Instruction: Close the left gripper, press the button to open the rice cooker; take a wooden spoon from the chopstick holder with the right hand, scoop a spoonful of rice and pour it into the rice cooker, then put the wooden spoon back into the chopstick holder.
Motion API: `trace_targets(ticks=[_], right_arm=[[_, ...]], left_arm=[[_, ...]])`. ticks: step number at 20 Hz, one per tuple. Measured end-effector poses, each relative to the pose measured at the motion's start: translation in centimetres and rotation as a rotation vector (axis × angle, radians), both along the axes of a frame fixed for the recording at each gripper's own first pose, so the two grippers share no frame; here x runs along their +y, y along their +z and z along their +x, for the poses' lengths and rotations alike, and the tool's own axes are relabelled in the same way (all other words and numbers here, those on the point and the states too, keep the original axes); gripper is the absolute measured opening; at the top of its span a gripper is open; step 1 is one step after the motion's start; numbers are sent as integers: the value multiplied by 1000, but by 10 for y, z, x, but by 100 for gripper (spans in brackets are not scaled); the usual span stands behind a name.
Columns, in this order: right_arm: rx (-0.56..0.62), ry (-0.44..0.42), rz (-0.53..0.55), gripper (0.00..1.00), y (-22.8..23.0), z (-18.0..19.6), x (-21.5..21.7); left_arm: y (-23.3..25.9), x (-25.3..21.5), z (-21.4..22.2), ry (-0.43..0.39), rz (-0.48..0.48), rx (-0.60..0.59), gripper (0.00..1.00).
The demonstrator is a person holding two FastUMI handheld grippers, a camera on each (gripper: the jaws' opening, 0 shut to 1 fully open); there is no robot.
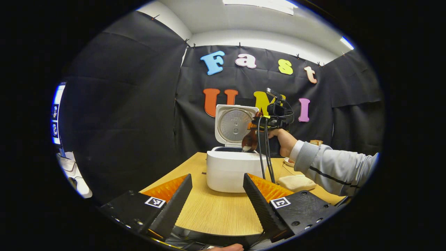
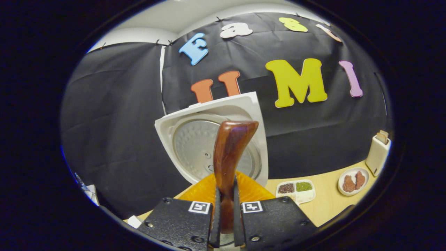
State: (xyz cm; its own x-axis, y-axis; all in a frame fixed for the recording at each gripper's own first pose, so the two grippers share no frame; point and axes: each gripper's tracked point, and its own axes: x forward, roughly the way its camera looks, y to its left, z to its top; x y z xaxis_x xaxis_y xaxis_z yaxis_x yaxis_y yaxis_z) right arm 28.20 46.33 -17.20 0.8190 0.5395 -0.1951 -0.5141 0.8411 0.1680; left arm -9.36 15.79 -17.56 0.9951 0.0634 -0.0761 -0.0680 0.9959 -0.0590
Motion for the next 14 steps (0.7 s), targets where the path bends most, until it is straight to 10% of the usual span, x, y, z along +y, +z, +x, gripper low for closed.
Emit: trace_targets(ticks=[14], right_arm=[[-301,89,-406,19,11,-26,18]], left_arm=[[-11,-13,11,-1,24,36,94]])
